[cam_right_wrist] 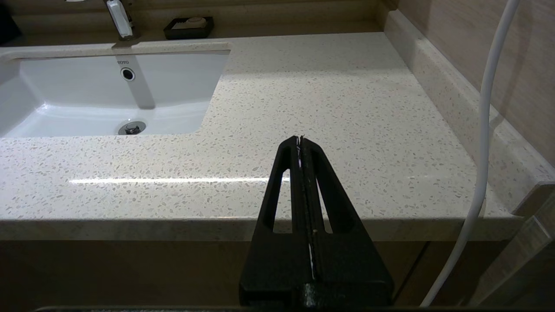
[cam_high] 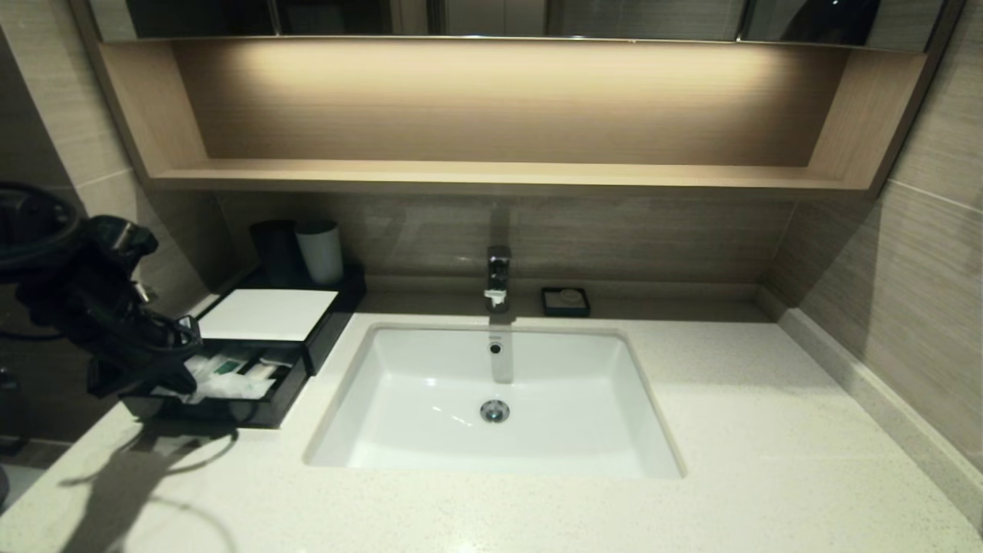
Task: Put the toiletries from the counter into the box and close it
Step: Close the drawer
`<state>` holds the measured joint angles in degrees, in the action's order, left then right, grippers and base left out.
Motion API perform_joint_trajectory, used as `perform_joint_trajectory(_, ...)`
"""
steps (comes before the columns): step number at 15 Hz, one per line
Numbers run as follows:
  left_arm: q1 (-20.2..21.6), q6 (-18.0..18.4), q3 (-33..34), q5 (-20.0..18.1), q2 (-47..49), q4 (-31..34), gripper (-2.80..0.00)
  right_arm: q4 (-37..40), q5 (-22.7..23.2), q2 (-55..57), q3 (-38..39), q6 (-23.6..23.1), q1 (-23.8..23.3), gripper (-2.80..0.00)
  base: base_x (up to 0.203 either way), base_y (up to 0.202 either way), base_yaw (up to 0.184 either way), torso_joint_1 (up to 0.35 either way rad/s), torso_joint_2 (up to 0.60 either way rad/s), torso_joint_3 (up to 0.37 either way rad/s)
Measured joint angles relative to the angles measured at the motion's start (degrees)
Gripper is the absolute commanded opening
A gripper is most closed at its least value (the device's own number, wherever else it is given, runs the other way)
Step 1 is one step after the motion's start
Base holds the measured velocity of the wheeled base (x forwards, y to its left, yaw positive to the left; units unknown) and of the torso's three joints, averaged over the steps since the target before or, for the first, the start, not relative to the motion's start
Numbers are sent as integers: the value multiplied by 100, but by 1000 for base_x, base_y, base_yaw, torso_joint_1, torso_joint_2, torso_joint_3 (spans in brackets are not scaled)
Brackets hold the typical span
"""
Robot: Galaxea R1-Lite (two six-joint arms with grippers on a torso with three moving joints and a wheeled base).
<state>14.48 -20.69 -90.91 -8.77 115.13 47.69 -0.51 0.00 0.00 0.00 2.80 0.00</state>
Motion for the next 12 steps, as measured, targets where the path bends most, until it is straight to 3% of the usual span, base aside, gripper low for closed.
perform_joint_trajectory(12,56,66,838,46,29,-389,-280,2,0,0,-2,-2,0,-280,0,0,0,0,0,0)
